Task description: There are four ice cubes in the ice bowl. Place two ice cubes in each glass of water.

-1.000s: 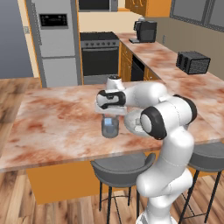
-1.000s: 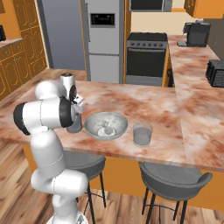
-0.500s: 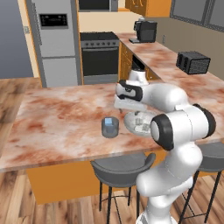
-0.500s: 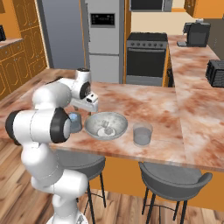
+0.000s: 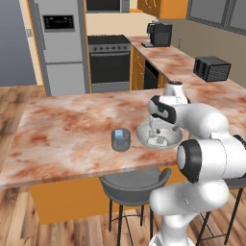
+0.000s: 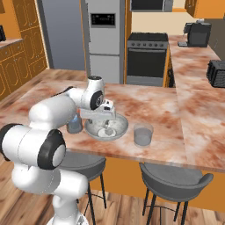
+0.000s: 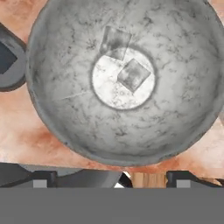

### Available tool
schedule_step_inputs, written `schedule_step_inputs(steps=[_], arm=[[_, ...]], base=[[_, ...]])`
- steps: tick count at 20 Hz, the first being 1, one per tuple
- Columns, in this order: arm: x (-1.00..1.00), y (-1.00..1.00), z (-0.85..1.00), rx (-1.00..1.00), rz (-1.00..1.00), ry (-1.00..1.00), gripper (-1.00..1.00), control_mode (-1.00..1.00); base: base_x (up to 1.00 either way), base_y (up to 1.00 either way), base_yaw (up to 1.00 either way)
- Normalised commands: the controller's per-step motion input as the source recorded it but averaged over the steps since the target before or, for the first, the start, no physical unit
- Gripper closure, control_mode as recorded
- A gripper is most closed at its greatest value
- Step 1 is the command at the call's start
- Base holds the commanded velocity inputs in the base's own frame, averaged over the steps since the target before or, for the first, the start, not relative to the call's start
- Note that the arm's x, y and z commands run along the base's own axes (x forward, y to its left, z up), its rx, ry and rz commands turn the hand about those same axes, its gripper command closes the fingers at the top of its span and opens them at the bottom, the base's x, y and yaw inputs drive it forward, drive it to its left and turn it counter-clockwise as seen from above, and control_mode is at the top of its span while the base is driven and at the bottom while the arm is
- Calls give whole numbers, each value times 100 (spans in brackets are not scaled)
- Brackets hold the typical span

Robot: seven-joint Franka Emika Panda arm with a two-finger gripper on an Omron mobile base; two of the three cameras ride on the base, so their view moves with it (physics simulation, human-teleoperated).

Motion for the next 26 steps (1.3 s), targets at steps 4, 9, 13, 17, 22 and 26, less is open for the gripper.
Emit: schedule_step_inputs(steps=[4, 9, 13, 17, 22, 26], arm=[[11, -17, -35, -30, 55, 3, -100, -100], [44, 5, -20, -5, 11, 3, -100, -100], [68, -3, -17, 0, 4, 10, -100, -100], [35, -14, -28, 0, 6, 11, -100, -100], [5, -13, -47, 1, 7, 8, -100, -100], [11, -2, -42, 3, 7, 1, -100, -100]], base=[[0, 0, 0], [0, 0, 0], [0, 0, 0], [0, 0, 0], [0, 0, 0], [0, 0, 0]])
